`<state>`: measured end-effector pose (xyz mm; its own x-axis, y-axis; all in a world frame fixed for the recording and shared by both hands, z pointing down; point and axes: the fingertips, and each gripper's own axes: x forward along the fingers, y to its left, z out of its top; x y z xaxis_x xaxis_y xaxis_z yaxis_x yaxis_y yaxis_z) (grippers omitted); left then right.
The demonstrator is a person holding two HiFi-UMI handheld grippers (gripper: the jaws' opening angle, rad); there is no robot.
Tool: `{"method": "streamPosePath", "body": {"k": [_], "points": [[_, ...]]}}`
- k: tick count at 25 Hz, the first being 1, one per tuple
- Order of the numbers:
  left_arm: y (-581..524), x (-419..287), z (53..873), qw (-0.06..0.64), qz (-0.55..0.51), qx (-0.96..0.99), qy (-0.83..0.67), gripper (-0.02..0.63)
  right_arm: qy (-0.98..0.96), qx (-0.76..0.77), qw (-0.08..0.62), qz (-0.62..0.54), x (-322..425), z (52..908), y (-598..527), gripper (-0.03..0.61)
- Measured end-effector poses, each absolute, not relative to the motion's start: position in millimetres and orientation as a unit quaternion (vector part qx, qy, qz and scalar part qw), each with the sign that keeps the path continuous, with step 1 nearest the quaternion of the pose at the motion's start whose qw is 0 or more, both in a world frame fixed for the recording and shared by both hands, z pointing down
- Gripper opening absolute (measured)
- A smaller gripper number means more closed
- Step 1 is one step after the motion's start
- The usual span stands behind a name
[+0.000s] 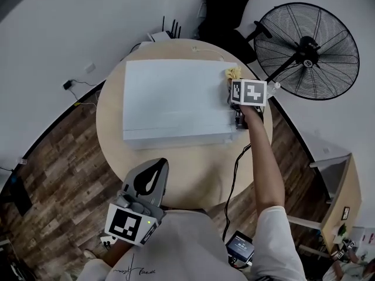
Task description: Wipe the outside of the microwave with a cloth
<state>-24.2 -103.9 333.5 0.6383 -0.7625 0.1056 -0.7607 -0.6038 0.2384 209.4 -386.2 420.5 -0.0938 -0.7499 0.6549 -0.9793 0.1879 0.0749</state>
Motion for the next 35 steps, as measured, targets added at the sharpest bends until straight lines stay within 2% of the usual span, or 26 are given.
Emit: {"method": "streamPosePath", "body": {"k": [18, 35], "points": [[-88, -83, 334, 0.133, -0.014, 0.877, -0.461, -0.008, -0.742, 0.571, 0.294, 0.193, 119, 422, -384, 0.13], [-78, -108, 334, 0.135, -0.022, 0.874, -0.466, -0.008, -0.777, 0.526, 0.28, 0.203, 29, 422, -377, 0.13]]}}
